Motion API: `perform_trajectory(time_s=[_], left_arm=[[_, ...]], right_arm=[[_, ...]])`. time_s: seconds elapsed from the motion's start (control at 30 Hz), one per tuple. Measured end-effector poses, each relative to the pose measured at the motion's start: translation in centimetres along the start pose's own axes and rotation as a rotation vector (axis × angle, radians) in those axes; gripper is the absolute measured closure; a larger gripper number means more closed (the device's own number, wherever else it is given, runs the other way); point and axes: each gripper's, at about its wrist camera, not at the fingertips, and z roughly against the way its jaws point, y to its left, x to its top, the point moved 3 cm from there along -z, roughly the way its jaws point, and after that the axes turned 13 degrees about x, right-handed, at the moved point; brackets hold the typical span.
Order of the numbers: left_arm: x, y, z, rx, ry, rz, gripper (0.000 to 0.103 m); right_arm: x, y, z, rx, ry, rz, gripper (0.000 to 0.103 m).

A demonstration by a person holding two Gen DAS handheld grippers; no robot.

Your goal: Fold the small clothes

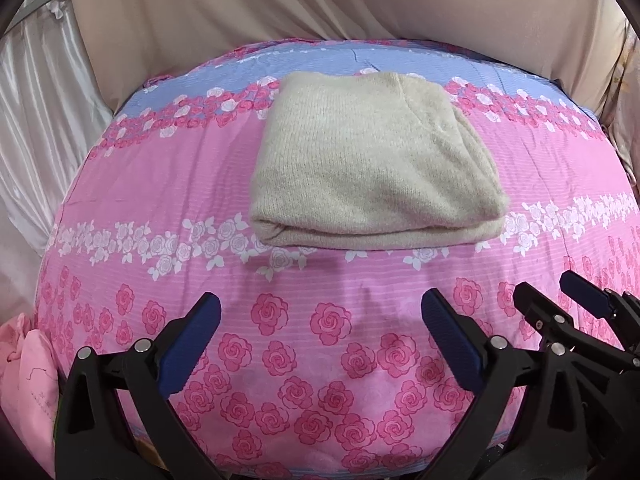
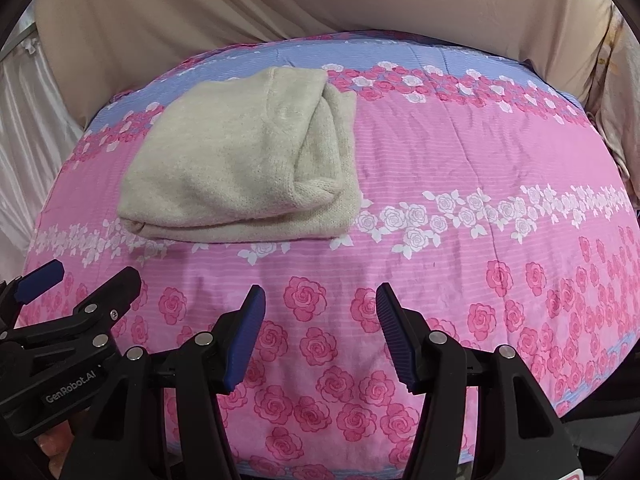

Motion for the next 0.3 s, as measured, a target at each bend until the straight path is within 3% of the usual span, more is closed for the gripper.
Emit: perform_trajectory(time_s=[0.3], left_arm=[[-0.18, -0.24, -0.40, -0.012, 0.020, 0.001, 0.008]], right_arm=[[0.07, -0.18, -0.17, 0.000, 0.010, 0.001, 0.047]])
